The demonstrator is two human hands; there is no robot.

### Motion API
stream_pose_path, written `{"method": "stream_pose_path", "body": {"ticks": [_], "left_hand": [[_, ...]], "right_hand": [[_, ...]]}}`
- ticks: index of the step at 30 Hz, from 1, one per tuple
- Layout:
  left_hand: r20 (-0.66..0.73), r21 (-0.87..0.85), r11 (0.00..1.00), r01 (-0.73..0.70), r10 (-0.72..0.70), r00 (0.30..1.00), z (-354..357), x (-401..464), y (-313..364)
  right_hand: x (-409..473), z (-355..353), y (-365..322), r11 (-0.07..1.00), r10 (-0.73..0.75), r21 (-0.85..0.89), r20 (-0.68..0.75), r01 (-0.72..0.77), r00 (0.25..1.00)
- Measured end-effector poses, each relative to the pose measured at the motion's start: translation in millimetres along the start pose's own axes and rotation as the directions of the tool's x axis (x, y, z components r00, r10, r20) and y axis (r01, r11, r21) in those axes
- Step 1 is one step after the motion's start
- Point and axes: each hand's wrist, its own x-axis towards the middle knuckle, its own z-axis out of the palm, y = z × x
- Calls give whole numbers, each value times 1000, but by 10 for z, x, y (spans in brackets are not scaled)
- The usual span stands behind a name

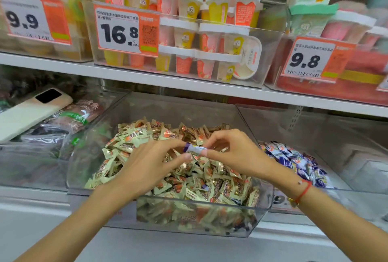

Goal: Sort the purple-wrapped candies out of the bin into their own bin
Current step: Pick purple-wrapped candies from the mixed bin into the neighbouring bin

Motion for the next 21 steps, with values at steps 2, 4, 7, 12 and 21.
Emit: {"method": "stream_pose_path", "body": {"ticks": [2,4,7,12,21], "left_hand": [[-40,-48,999,-11,9,999,-21,1,-40],[-4,-145,989,-16,16,1000,-2,13,-62],[73,-253,967,-8,27,997,37,28,-44],[-87,-21,999,50,-52,995,4,-3,-68],[-100,-59,976,208,-213,972,3,8,-120]], "right_hand": [[-74,-36,-32,1000,-15,-11,10,15,1000],[-128,-23,-57,1000,-23,4,-26,24,999],[-112,45,-132,999,-49,-17,-32,48,998],[-14,-105,-83,976,4,-208,332,70,943],[21,229,163,674,103,-523,766,522,635]]}}
